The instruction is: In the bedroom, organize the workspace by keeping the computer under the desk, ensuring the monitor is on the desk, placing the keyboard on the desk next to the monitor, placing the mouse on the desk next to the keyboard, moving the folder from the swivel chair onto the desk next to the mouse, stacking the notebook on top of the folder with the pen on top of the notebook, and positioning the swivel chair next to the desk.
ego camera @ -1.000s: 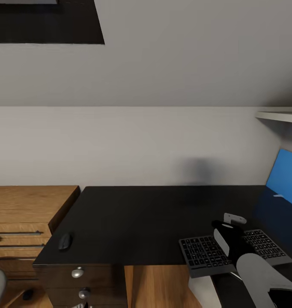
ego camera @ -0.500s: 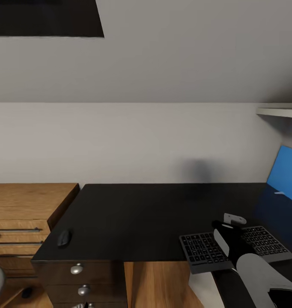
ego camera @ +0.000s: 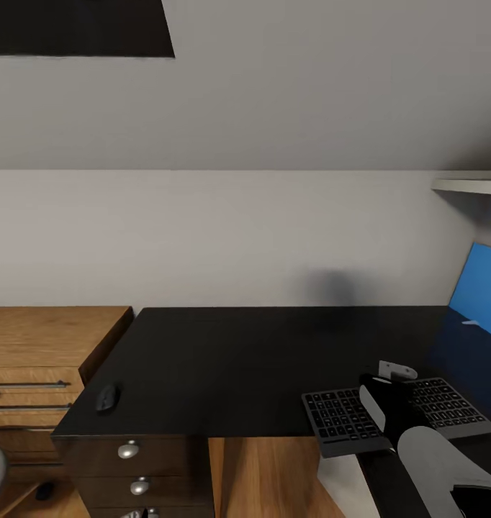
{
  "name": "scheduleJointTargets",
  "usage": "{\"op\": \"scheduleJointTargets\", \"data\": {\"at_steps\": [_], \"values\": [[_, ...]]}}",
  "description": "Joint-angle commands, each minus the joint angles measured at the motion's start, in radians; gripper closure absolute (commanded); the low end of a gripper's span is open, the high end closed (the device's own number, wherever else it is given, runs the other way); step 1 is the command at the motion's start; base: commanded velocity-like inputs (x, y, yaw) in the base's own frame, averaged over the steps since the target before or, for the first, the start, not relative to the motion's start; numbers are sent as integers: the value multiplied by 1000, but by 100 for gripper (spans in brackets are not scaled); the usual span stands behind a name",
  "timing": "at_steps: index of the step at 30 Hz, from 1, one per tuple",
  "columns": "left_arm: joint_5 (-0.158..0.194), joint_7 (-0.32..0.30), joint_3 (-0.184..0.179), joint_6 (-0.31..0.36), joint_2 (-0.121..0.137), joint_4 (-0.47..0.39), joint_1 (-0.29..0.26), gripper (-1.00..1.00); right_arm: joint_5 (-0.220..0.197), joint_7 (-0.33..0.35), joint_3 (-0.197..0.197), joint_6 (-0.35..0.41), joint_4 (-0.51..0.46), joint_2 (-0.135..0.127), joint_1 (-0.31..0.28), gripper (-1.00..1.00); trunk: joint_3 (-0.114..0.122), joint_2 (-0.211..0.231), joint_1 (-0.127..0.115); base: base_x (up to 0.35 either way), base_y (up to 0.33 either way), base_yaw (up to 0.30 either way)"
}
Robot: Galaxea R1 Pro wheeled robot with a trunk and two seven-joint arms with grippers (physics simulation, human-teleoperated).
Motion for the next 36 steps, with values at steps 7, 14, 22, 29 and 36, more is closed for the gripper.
{"op": "scheduleJointTargets", "data": {"at_steps": [7, 14, 22, 29, 36], "values": [[9, 6, -7, -4, 4, 0, -1, -100, 7, -5, 2, 8, -2, 1, 0, -100, -1, -1, 0, -5, 0, 0], [12, 7, -5, -4, 5, 0, -1, -100, 9, -5, 3, 8, -2, 1, 0, -100, -1, -1, 0, -153, 0, 0], [13, 7, -4, -4, 6, 0, -1, -100, 10, -5, 3, 8, -2, 1, 0, -100, -1, -1, 0, -119, 0, 0], [14, 8, -4, -4, 6, 0, -1, -100, 9, -5, 29, 8, -2, 1, 0, -100, -1, -1, 0, -120, 0, 0], [14, 8, -4, -4, 6, 0, -1, -100, 9, -5, 38, 8, -2, 1, 0, -100, -1, -1, 0, -43, 0, 0]]}}
